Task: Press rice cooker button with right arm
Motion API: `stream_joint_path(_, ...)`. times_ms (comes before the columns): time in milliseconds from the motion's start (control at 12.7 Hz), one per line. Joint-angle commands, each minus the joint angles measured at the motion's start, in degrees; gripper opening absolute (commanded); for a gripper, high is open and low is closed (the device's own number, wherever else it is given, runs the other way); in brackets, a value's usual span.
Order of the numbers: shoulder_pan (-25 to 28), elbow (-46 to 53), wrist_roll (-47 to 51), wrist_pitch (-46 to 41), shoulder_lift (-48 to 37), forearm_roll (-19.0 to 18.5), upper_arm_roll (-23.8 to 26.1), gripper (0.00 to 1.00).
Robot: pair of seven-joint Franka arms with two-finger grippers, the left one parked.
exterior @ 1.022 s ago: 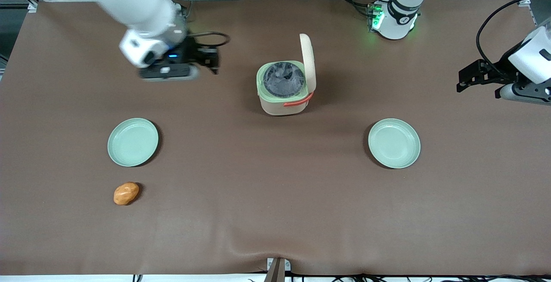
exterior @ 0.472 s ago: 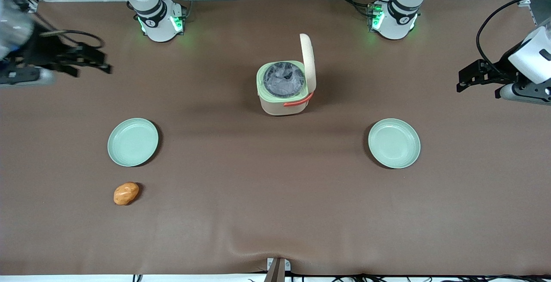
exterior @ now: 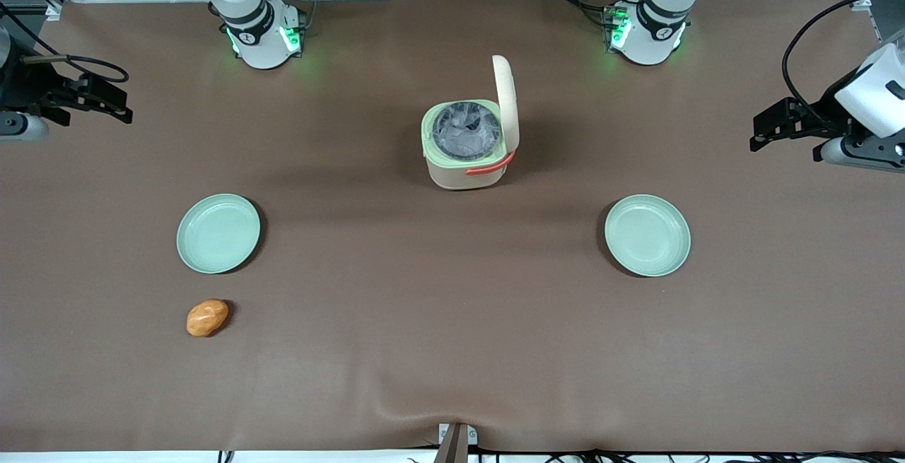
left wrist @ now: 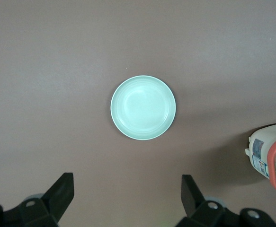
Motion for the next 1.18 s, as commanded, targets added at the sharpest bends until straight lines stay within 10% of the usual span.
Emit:
stream_joint_path(0, -0.3, -0.6, -0.7, 1.1, -2.1, -0.9, 0.3, 1.0)
stream_joint_path(1101, -0.3, -0.6, -3.5, 1.9, -3.1, 1.7, 0.3, 1.0)
